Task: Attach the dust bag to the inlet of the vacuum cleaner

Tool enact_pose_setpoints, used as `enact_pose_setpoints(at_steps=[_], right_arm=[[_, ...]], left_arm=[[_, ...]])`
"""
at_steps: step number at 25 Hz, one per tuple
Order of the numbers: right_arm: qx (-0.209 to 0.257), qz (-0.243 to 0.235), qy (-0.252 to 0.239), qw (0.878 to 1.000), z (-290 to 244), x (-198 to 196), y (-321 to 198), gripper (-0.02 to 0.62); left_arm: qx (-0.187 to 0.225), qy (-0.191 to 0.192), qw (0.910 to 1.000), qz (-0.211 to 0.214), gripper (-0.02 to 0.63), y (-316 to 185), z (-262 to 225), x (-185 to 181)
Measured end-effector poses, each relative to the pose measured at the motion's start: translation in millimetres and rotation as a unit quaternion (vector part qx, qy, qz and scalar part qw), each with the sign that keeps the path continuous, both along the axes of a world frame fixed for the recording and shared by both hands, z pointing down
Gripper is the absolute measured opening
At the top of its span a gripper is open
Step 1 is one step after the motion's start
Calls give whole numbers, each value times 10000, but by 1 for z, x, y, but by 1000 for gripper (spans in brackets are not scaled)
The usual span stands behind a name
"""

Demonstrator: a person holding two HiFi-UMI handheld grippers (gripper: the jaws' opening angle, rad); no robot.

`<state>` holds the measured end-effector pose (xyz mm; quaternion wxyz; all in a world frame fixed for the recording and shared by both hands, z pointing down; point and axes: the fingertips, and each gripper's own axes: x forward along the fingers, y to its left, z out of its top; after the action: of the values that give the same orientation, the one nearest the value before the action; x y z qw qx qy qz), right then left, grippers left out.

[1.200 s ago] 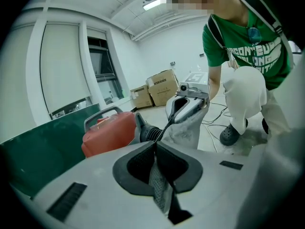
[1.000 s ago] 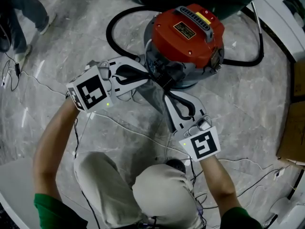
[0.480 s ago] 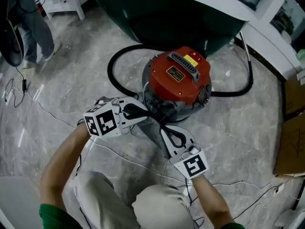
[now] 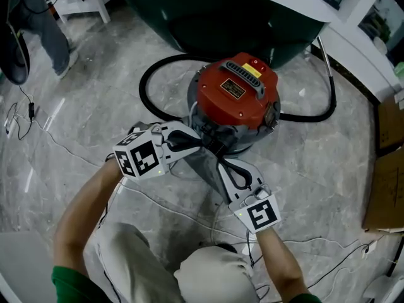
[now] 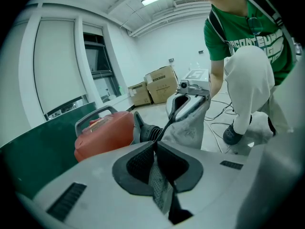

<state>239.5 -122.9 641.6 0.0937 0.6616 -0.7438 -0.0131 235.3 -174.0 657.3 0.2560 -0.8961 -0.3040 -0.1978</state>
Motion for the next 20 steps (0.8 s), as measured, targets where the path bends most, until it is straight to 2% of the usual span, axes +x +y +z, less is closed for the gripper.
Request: enact_pose_setpoints(at_steps=[5,10,15,20], right_arm=[[-50,-161,111,9998,1,13,4,15],[-130,-222,-351,9991,-1,40,6,15],[-99,-369,-201,9991,-1,49,4,17],[-237,-432,-367,9981,-1,63,4,18]], left_arm=[[168,1,9998,-48,21,4,-1,13],[134,-131,9994,-291,23,7,-4,28],[263,-249,9986,-385,28,6,-2,39],[364,-234,9975,-555,31,2,-6,54]])
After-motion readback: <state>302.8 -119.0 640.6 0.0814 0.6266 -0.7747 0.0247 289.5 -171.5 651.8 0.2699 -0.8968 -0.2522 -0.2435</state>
